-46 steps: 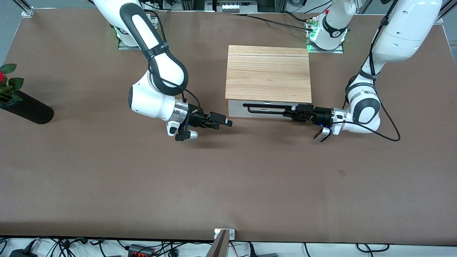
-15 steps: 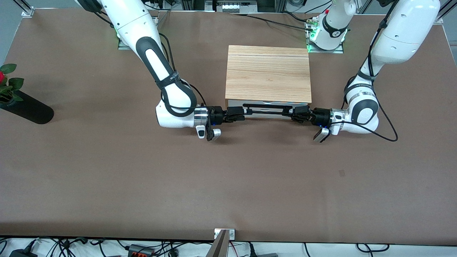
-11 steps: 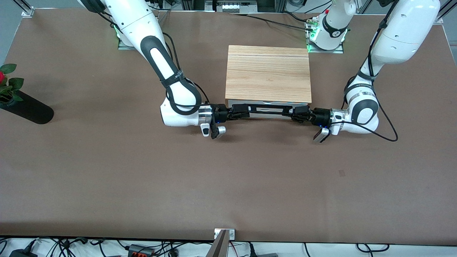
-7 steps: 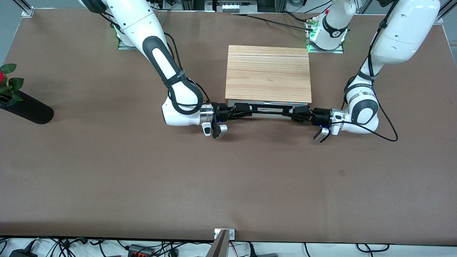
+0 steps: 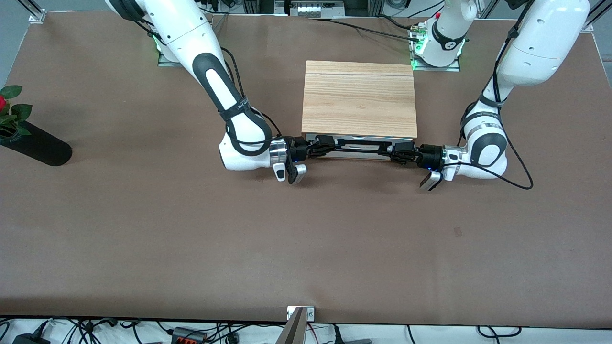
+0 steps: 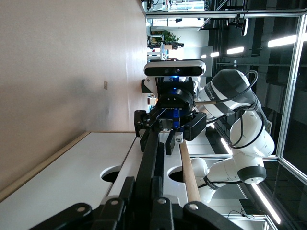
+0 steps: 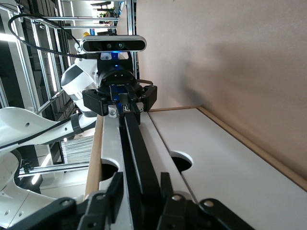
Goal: Pull top drawer with both arms simultaneously
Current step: 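Pull the drawer handle outward with both grippers together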
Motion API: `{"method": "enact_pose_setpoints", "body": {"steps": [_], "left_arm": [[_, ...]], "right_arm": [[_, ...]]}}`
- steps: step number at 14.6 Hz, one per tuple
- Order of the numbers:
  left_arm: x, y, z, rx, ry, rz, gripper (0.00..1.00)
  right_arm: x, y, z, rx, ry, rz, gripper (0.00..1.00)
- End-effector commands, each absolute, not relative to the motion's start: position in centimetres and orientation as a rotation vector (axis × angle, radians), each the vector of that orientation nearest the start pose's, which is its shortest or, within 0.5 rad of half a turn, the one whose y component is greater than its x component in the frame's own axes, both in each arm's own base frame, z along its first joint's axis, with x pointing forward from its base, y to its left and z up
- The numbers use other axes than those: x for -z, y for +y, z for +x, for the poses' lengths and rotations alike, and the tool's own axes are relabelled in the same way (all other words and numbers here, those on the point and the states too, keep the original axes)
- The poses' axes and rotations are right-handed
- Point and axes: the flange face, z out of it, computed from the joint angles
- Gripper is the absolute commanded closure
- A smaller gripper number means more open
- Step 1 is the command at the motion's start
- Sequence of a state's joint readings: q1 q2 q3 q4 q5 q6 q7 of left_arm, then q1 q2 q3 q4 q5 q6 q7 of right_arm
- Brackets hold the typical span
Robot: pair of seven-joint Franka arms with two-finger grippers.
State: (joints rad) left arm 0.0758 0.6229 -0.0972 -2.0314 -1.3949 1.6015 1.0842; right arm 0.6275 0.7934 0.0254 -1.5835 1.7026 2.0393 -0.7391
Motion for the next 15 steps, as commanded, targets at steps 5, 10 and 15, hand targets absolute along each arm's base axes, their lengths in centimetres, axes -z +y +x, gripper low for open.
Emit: {"method": "enact_pose_setpoints", "body": {"steps": [5,10,15], "left_arm": [[-16.8,-11.2,54.1,0.085,-0.114,1.608,0.99],[-17.2,-11.2,54.5,0.083,-0.116,1.609,0.99],[-17.5,-11.1,56.1,0.084,-0.106,1.612,0.99]], "right_arm": [[-19.5,47.0,52.7,-0.193,-0.178,-1.765,0.87],[-19.8,46.0,53.9,-0.170,-0.171,-1.774,0.91],[-20.7,45.7,56.5,-0.100,-0.169,-1.764,0.92]]}}
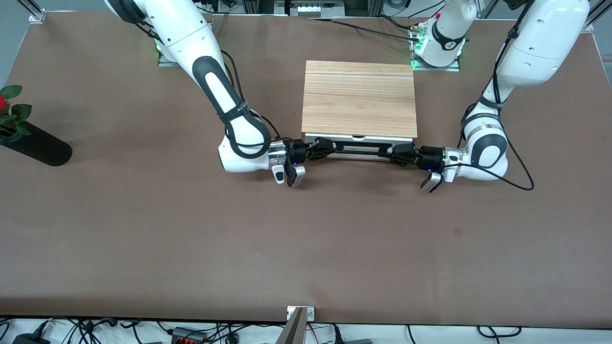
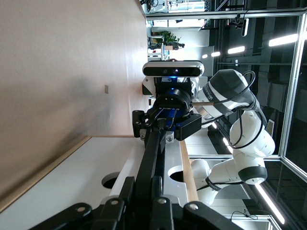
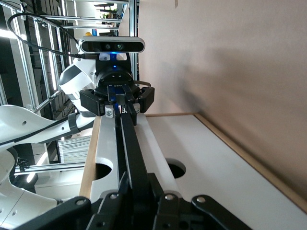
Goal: Pull top drawer with both arms simultaneously
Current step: 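Pull the drawer handle outward with both grippers together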
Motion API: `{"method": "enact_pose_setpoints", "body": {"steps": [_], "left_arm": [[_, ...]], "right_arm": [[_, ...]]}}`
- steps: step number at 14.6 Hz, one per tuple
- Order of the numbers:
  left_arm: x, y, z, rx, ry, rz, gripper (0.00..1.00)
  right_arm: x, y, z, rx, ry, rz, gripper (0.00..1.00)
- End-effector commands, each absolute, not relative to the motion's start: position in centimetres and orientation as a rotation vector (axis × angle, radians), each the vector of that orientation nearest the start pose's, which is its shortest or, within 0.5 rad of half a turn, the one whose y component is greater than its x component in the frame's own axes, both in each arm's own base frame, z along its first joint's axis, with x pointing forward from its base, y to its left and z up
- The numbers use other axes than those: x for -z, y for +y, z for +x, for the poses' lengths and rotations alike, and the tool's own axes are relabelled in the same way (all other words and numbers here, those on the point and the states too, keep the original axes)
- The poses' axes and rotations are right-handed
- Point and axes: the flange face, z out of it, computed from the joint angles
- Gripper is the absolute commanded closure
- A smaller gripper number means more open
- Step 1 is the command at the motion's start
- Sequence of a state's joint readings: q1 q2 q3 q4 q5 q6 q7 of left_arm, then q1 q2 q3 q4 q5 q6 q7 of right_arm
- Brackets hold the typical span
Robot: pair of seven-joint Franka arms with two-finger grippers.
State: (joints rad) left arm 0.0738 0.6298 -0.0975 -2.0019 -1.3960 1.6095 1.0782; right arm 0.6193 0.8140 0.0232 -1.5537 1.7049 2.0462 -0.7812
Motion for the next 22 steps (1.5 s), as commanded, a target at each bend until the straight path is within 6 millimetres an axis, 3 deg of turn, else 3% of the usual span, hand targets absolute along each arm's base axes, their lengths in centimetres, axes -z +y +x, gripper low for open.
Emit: {"method": "enact_pose_setpoints", "body": {"steps": [1,6,9,14,15,16,17,18,19,20,21,22], "left_arm": [[-17.8,-11.0,57.0,0.075,-0.111,1.613,0.99],[-16.4,-10.9,60.1,0.048,-0.121,1.608,0.99],[-16.8,-10.8,61.5,0.043,-0.115,1.608,0.99],[-16.0,-9.9,63.5,0.015,-0.120,1.615,0.99],[-16.1,-10.0,63.6,0.013,-0.122,1.616,0.99],[-16.1,-9.9,63.6,0.011,-0.121,1.616,0.99],[-16.1,-9.9,63.6,0.011,-0.123,1.617,0.99],[-16.1,-9.9,63.6,0.013,-0.123,1.615,0.99],[-16.0,-9.9,63.5,0.016,-0.123,1.616,0.93],[-15.9,-9.9,63.4,0.020,-0.122,1.616,0.71],[-15.9,-10.0,63.3,0.022,-0.119,1.615,0.08],[-15.7,-9.9,63.1,0.025,-0.117,1.612,0.00]], "right_arm": [[-20.7,45.6,57.2,-0.088,-0.167,-1.761,0.92],[-21.3,44.6,59.7,-0.032,-0.148,-1.747,0.92],[-21.9,44.4,61.6,0.049,-0.088,-1.752,0.92],[-23.1,43.4,63.2,0.087,-0.047,-1.726,0.92],[-23.1,43.4,63.2,0.089,-0.049,-1.724,0.86],[-23.0,43.5,63.1,0.087,-0.049,-1.724,0.68],[-23.0,43.6,63.0,0.080,-0.042,-1.724,0.59],[-23.0,43.5,63.0,0.073,-0.033,-1.718,0.38],[-23.1,43.6,63.0,0.052,-0.015,-1.714,0.09],[-23.1,43.7,62.9,0.032,0.004,-1.715,0.04],[-23.0,43.7,62.9,0.026,0.011,-1.718,0.00],[-23.0,43.6,62.9,0.027,0.014,-1.720,0.00]]}}
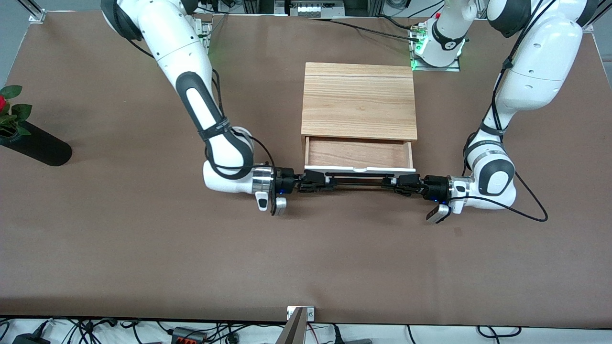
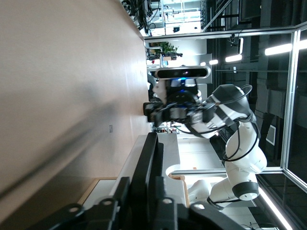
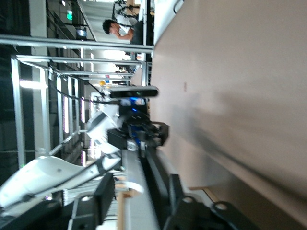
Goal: Pull top drawer with both arms simultaneously
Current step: 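Pull the drawer handle outward with both grippers together, then open both grippers and draw them back from the handle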
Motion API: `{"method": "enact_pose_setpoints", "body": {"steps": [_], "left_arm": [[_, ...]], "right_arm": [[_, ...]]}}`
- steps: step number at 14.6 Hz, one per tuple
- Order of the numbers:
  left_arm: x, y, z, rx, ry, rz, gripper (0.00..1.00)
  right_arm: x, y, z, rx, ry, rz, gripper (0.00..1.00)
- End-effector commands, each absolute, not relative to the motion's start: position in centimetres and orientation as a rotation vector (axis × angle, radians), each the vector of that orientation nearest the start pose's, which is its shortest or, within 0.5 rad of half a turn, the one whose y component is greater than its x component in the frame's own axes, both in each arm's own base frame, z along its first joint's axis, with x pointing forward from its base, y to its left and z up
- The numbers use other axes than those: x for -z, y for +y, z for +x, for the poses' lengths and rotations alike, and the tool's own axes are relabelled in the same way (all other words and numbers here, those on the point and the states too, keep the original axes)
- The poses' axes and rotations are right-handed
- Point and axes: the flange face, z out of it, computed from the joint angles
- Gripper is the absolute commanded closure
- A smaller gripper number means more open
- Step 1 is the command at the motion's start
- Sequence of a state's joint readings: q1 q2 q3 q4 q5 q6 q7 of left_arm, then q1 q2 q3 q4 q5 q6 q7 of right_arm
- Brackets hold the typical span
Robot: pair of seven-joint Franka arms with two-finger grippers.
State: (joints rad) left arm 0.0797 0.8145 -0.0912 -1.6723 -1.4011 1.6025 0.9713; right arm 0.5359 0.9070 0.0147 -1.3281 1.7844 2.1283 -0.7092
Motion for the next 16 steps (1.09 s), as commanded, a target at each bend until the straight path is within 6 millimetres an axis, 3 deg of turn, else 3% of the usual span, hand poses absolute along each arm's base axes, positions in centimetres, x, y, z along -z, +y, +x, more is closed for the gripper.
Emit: {"method": "enact_pose_setpoints", "body": {"steps": [1,4,9,12,16], "left_arm": [[-15.8,-9.9,63.1,0.028,-0.115,1.611,0.00],[-17.7,-9.9,63.6,0.079,-0.070,1.623,0.00],[-24.5,-9.0,65.0,0.169,-0.059,1.773,0.00],[-29.3,-7.5,66.6,0.214,-0.109,1.990,0.00],[-33.7,-5.5,68.6,0.270,-0.180,2.311,0.00]], "right_arm": [[-23.1,43.5,63.0,0.029,0.014,-1.719,0.00],[-23.2,42.8,63.5,0.032,0.035,-1.722,0.00],[-24.0,40.0,65.5,-0.026,0.167,-1.737,0.00],[-26.6,36.0,68.2,-0.091,0.302,-1.807,0.01],[-30.6,30.6,70.6,-0.175,0.425,-2.000,0.00]]}}
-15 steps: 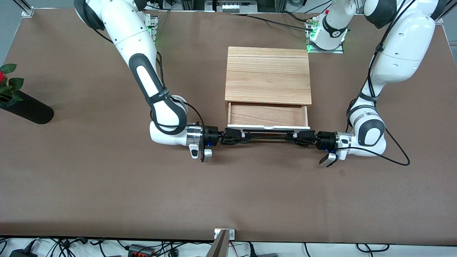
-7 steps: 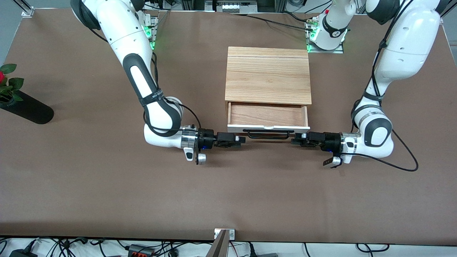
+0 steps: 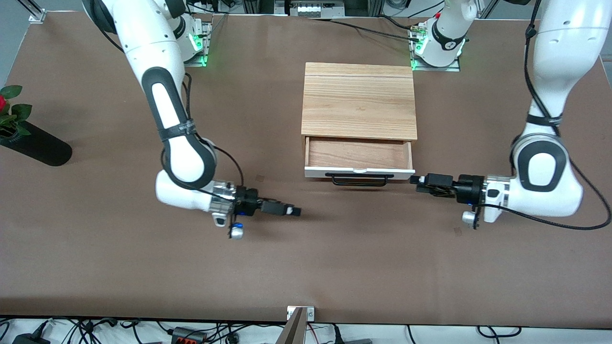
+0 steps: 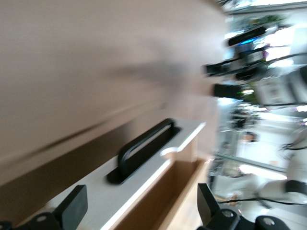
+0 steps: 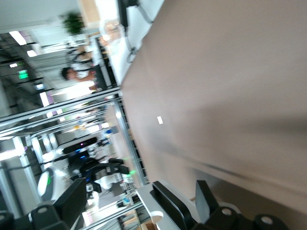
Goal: Pull top drawer with both arms simultaneously
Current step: 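Open both grippers and draw them back from the handle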
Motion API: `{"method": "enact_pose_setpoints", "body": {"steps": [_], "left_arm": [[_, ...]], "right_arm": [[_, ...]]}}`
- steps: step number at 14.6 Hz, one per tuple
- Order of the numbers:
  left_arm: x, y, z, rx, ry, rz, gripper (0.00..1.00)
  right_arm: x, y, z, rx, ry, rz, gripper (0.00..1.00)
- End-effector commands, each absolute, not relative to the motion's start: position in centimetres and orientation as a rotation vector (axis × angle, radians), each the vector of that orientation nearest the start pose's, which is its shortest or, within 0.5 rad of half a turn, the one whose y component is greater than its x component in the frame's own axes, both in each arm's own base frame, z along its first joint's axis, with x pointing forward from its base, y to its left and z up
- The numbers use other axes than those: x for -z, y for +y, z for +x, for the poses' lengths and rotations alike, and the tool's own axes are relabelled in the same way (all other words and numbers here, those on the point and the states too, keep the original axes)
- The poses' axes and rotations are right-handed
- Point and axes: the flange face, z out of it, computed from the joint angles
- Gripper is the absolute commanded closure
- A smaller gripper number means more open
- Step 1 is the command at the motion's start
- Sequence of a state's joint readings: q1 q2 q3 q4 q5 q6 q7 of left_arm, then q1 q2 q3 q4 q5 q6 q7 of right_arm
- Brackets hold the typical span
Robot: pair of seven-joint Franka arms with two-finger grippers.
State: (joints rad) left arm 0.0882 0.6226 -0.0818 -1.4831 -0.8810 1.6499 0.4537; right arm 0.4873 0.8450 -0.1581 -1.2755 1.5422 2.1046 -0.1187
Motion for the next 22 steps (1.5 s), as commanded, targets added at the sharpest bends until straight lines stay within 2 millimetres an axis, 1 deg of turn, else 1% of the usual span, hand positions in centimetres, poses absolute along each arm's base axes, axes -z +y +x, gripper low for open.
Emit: {"method": "enact_pose_setpoints", "body": {"steps": [1,3,4,5,6,7,8,10,11,12,13,14,15,16,17,18,19,20,21,22], "left_arm": [[-34.8,-5.1,68.7,0.285,-0.210,2.397,0.00],[-36.4,-4.4,68.1,0.328,-0.269,2.576,0.00],[-37.1,-4.0,67.7,0.368,-0.289,2.671,0.00],[-37.8,-3.0,66.8,0.457,-0.315,2.789,0.00],[-38.5,-2.2,66.3,0.512,-0.328,2.865,0.00],[-39.7,-1.7,65.8,0.540,-0.352,2.923,0.00],[-40.5,-1.2,65.4,0.561,-0.361,2.951,0.00],[-42.9,-1.2,64.2,0.621,-0.382,2.984,0.00],[-45.6,-0.9,63.6,0.577,-0.384,3.017,0.00],[-48.7,-1.6,62.7,0.515,-0.394,3.045,0.00],[-51.0,-1.2,61.9,0.475,-0.371,3.068,0.00],[-54.0,-0.9,60.6,0.406,-0.328,3.097,0.00],[-56.0,-1.3,59.3,0.356,-0.270,3.119,0.00],[-57.9,-1.6,58.2,0.290,-0.181,3.131,0.00],[-58.9,-2.0,57.4,0.217,-0.069,3.136,0.00],[-59.9,-1.8,56.3,0.124,0.059,3.140,0.00],[-59.9,-1.4,55.2,0.026,0.091,3.135,0.00],[-59.4,-0.8,54.7,-0.065,0.104,3.130,0.00],[-59.0,-0.4,54.7,-0.097,0.113,3.130,0.00],[-58.9,-0.2,54.7,-0.093,0.113,3.133,0.00]], "right_arm": [[-31.9,28.5,71.3,-0.187,0.466,-2.043,0.00],[-34.6,24.5,71.9,-0.210,0.501,-2.121,0.00],[-35.9,21.9,72.1,-0.237,0.519,-2.167,0.00],[-37.0,19.4,72.0,-0.277,0.517,-2.211,0.00],[-37.6,16.2,71.8,-0.326,0.520,-2.238,0.00],[-38.2,13.3,71.7,-0.368,0.529,-2.243,0.00],[-39.5,10.4,71.4,-0.407,0.526,-2.244,0.00],[-43.1,6.1,71.5,-0.406,0.515,-2.258,0.00],[-44.5,4.4,71.5,-0.393,0.533,-2.275,0.00],[-45.1,3.1,71.5,-0.377,0.567,-2.286,0.00],[-45.6,1.5,71.4,-0.352,0.610,-2.311,0.00],[-46.0,0.5,71.3,-0.334,0.651,-2.348,0.00],[-47.2,0.4,70.9,-0.311,0.676,-2.388,0.00],[-48.8,-0.8,70.1,-0.250,0.700,-2.433,0.00],[-48.8,-0.9,69.3,-0.219,0.710,-2.480,0.00],[-49.5,-0.1,68.6,-0.171,0.692,-2.536,0.00],[-49.4,0.8,67.8,-0.139,0.662,-2.624,0.00],[-49.9,1.2,66.7,-0.107,0.625,-2.717,0.00],[-49.7,1.4,65.8,-0.079,0.598,-2.806,0.00],[-50.4,1.2,64.6,-0.055,0.560,-2.883,0.00]]}}
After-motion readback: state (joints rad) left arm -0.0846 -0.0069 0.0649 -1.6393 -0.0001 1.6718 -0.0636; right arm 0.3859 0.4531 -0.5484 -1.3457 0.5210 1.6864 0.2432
